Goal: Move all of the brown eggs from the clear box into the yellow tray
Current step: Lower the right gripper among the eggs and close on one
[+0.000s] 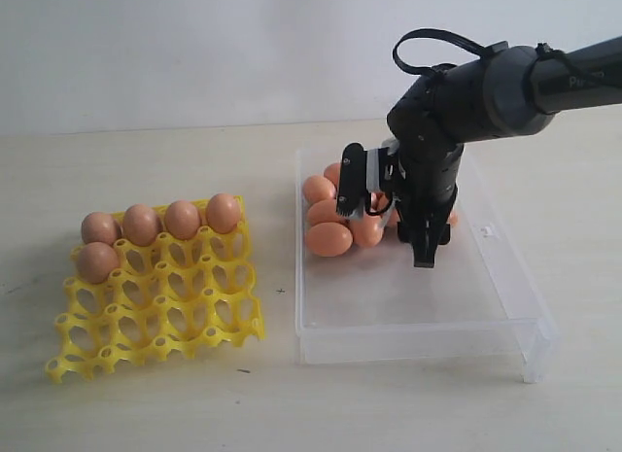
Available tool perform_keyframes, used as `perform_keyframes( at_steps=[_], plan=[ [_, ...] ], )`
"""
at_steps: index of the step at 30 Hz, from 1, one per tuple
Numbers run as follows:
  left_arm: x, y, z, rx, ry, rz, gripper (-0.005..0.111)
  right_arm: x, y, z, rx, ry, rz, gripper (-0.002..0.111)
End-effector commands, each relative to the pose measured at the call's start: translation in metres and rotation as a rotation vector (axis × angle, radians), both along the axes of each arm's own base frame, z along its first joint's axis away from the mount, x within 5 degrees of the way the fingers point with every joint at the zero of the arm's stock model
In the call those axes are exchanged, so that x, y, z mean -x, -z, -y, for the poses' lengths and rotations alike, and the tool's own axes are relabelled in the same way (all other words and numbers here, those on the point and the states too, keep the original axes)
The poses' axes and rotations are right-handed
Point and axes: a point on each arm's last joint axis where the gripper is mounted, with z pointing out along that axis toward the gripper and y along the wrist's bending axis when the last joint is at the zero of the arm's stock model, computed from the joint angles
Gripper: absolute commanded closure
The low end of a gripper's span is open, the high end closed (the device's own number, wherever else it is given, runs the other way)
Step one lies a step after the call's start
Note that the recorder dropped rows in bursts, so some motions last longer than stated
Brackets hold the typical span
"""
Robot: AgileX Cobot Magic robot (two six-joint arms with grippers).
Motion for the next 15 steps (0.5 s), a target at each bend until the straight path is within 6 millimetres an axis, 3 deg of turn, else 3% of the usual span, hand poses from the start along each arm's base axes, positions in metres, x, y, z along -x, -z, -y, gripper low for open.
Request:
perform_keyframes(
  at_steps=[1, 6, 8, 10, 14, 15],
  plan=[
    [0.000, -0.002, 0.000, 0.002, 0.006, 0.018, 0.107, -0.009, 0.009, 0.002, 0.004, 0.004, -0.002, 0.047],
    [0.000, -0.002, 0.000, 0.002, 0.006, 0.018, 0.107, -0.014, 0.015, 0.001, -0.010, 0.007, 0.001, 0.049],
    [0.000, -0.002, 0.000, 0.002, 0.006, 0.018, 0.107, -0.014, 0.016, 0.002, -0.020, 0.018, 0.006, 0.055],
    [0.000, -0.002, 0.000, 0.002, 0.006, 0.018, 0.107, -0.015, 0.016, 0.002, -0.032, 0.051, 0.013, 0.068],
    [0.000, -0.002, 0.000, 0.002, 0.006, 0.018, 0.107, -0.014, 0.008, 0.002, -0.062, 0.115, 0.034, 0.105],
    [0.000, -0.002, 0.000, 0.002, 0.006, 0.018, 0.107, -0.014, 0.005, 0.002, -0.067, 0.121, 0.040, 0.108]
  ],
)
